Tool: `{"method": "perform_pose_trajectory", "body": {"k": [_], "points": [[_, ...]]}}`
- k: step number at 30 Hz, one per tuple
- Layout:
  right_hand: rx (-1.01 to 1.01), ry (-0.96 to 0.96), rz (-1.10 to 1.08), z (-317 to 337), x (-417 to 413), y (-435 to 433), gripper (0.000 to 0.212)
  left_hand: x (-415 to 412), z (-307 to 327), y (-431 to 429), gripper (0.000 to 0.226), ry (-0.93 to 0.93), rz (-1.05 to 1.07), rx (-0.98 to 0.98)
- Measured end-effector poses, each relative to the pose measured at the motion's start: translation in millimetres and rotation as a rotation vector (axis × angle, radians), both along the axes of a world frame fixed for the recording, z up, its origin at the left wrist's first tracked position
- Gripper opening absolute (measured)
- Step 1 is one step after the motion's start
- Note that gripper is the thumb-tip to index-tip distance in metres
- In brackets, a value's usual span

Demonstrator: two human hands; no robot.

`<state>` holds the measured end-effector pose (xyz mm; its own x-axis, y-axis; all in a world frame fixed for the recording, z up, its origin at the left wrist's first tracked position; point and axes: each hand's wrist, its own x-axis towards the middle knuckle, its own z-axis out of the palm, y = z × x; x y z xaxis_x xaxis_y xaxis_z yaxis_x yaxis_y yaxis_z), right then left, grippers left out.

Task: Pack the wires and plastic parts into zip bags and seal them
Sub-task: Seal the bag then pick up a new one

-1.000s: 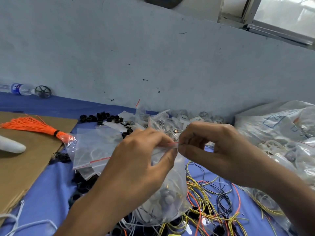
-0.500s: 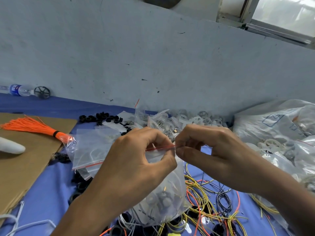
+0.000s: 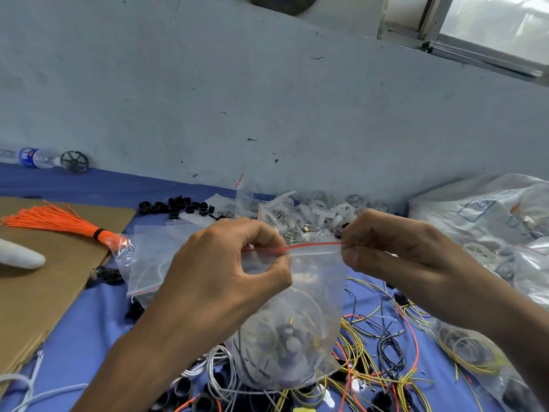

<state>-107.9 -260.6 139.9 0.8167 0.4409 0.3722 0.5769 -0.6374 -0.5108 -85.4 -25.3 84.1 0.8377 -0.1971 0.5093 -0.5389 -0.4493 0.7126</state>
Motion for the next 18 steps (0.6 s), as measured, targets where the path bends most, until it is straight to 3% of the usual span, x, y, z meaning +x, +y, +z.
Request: {"method": "perform_pose_trajectory", "body": {"k": [6, 18], "points": [[0.127, -0.026, 0.008, 6.0, -1.5, -10.0, 0.005, 4.5, 1.0, 9.5, 0.038, -0.032, 0.035, 0.003], [0.255, -0.114, -0.024, 14.4, -3.7, -51.3, 0.004, 9.1, -0.1, 16.5, 0.028, -0.099, 0.019, 0.016]]}}
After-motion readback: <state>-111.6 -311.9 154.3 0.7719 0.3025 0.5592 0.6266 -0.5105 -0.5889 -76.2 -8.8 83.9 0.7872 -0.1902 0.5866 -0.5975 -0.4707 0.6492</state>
